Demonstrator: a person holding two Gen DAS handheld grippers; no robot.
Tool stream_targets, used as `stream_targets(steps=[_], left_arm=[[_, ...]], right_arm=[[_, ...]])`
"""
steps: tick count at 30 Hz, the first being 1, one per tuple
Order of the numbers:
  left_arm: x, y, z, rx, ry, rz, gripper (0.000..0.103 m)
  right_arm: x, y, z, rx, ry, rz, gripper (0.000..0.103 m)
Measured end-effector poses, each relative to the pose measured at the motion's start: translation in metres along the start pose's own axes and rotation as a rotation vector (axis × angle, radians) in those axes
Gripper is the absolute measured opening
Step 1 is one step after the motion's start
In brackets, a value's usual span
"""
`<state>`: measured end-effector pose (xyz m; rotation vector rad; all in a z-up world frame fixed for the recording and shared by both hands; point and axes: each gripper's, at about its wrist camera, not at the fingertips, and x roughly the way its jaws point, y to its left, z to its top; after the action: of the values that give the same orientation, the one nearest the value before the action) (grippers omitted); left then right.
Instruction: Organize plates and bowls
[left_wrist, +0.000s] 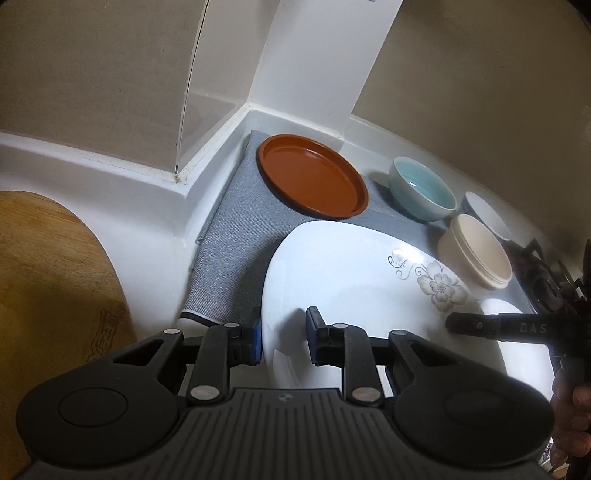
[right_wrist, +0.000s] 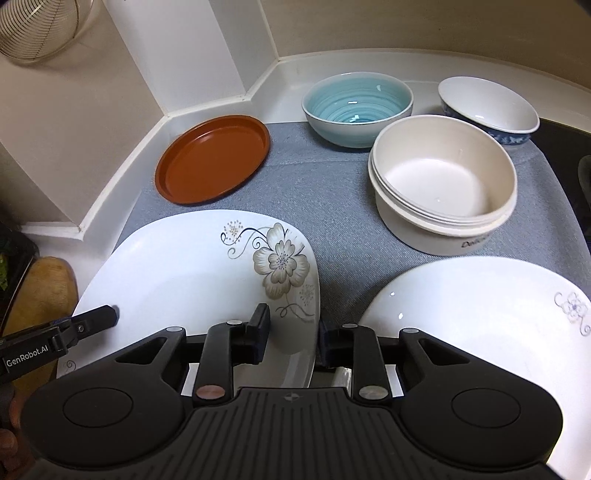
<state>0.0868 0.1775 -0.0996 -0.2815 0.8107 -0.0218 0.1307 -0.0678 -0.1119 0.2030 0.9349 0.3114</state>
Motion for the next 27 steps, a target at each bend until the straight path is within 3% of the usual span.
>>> stream_targets(steps=[11,27], left_arm=[[-0.026,-0.035,-0.006,0.067,-0.045,-0.019,0.026],[-0.008,-0.105,-0.014,0.225,-0.014,-0.109,0.026]], right_arm=[[-0.030,-0.018,-0.010,0.025,-0.077,0.006,0.028],[-0.067,-0.085,-0.042,0.164,-0.166,-0.068,0.028]])
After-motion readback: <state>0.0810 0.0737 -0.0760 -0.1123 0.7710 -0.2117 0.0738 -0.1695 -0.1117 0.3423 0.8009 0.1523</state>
